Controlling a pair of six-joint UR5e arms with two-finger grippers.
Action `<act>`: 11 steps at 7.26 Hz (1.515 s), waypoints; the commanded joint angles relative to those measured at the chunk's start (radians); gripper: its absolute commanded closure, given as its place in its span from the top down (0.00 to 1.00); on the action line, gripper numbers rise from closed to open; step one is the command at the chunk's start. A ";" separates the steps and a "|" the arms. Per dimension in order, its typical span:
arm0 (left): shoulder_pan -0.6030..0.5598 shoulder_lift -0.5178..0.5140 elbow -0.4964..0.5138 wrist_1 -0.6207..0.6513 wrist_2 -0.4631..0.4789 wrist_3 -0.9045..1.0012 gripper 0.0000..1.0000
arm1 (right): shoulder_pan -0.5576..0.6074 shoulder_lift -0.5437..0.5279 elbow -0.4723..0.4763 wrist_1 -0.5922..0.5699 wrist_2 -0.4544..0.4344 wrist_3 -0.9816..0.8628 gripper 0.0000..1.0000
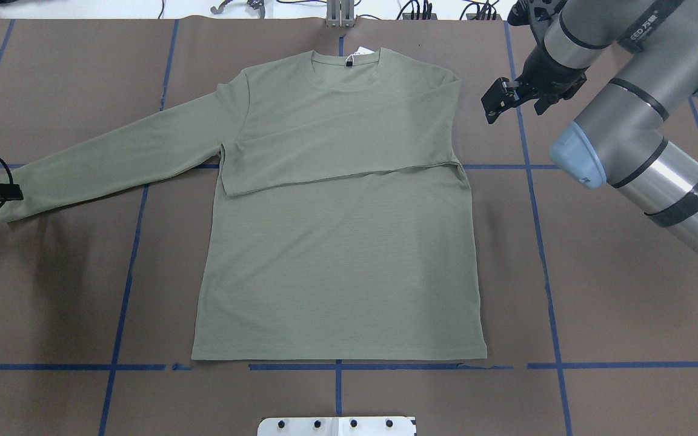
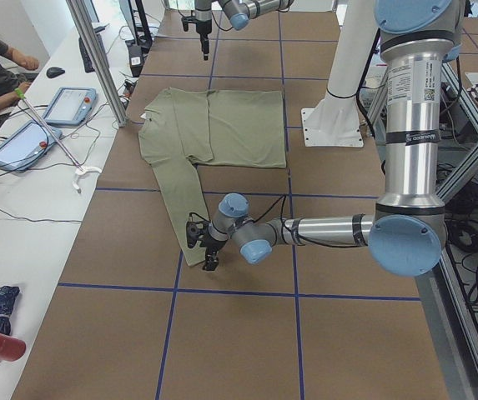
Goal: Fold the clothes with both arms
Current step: 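Move the left gripper to grasp the cuff of the other sleeve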
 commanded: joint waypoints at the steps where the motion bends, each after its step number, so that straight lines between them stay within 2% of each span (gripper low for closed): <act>1: 0.000 0.000 -0.001 -0.001 0.000 -0.001 0.87 | 0.000 0.000 0.000 0.000 0.001 0.000 1.00; 5: 0.000 0.002 -0.001 -0.018 -0.002 -0.017 0.75 | 0.000 -0.014 0.023 -0.006 0.002 0.000 1.00; 11: 0.002 0.000 0.000 -0.018 -0.002 -0.017 0.74 | 0.003 -0.012 0.023 -0.009 0.004 0.000 1.00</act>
